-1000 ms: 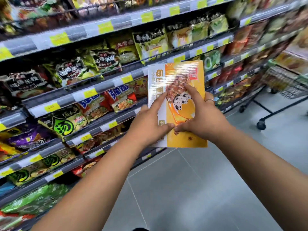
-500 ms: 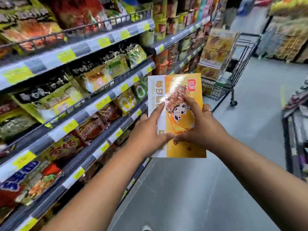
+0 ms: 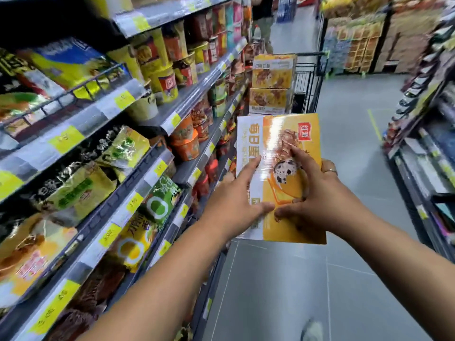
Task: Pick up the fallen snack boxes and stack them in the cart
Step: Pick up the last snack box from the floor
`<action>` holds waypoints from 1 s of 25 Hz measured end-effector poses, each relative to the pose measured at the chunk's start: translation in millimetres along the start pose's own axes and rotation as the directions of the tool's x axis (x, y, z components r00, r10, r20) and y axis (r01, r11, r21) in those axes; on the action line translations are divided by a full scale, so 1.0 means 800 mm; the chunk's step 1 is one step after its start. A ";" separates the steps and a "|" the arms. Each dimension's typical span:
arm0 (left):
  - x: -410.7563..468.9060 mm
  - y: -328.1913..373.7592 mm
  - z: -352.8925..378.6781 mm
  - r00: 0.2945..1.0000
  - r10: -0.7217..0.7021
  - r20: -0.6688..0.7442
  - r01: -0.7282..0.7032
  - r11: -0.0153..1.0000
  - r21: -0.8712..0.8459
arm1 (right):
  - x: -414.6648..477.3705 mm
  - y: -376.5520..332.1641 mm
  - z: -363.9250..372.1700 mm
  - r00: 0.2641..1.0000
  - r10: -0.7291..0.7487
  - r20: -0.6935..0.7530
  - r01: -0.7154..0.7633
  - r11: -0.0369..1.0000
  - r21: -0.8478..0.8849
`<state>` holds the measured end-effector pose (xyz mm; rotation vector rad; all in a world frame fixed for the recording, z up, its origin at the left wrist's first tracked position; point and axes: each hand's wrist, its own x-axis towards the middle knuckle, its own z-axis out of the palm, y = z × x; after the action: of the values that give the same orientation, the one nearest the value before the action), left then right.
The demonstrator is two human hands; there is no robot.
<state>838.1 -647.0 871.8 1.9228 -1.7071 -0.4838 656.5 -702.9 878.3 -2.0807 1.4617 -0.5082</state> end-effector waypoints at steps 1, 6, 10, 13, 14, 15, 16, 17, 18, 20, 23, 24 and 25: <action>0.030 0.002 0.008 1.000 -0.008 0.013 0.008 1.000 -0.005 | 0.029 0.012 -0.005 1.000 0.006 0.007 -0.006 1.000 -0.002; 0.181 0.013 0.048 0.997 -0.065 0.041 0.067 0.996 -0.059 | 0.176 0.066 -0.037 0.998 -0.005 0.059 0.006 1.000 -0.006; 0.308 0.017 0.070 0.995 -0.088 0.052 0.092 0.992 -0.082 | 0.298 0.102 -0.060 0.998 -0.008 0.062 0.008 1.000 0.000; 0.398 0.007 0.082 0.994 -0.084 0.073 0.091 0.992 -0.089 | 0.384 0.125 -0.063 1.000 0.005 0.017 -0.006 0.999 0.036; 0.426 0.001 0.084 0.994 -0.072 0.078 0.079 0.993 -0.088 | 0.411 0.131 -0.062 1.000 0.013 0.010 -0.014 0.999 0.033; 0.461 -0.005 0.087 0.995 -0.058 0.085 0.066 0.994 -0.085 | 0.442 0.137 -0.060 1.000 0.026 0.003 -0.026 0.999 0.033; 0.496 -0.010 0.089 0.994 -0.046 0.098 0.053 0.996 -0.073 | 0.471 0.143 -0.058 0.999 0.045 -0.005 -0.045 0.998 0.032; 0.530 -0.015 0.090 0.994 -0.025 0.106 0.032 0.998 -0.061 | 0.501 0.147 -0.056 0.998 0.053 -0.022 -0.052 0.998 0.024; 0.566 -0.018 0.091 0.994 -0.001 0.112 0.008 0.998 -0.055 | 0.531 0.150 -0.056 0.997 0.062 -0.043 -0.061 0.998 0.016; 0.633 -0.026 0.087 0.990 0.044 0.136 -0.037 0.998 -0.050 | 0.588 0.153 -0.059 0.992 0.106 -0.068 -0.105 0.994 0.020; 0.721 -0.030 0.077 0.979 0.109 0.171 -0.101 0.993 -0.055 | 0.661 0.153 -0.072 0.983 0.150 -0.102 -0.147 0.988 0.039; 0.745 -0.031 0.072 0.975 0.121 0.188 -0.112 0.992 -0.060 | 0.679 0.152 -0.077 0.981 0.165 -0.104 -0.161 0.986 0.049; 0.771 -0.031 0.068 0.971 0.138 0.194 -0.129 0.990 -0.058 | 0.702 0.151 -0.082 0.979 0.170 -0.116 -0.165 0.985 0.051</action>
<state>913.8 -1262.2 858.9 1.7630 -1.9195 -0.6746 719.6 -1276.9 852.9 -1.9027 1.6644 -0.5999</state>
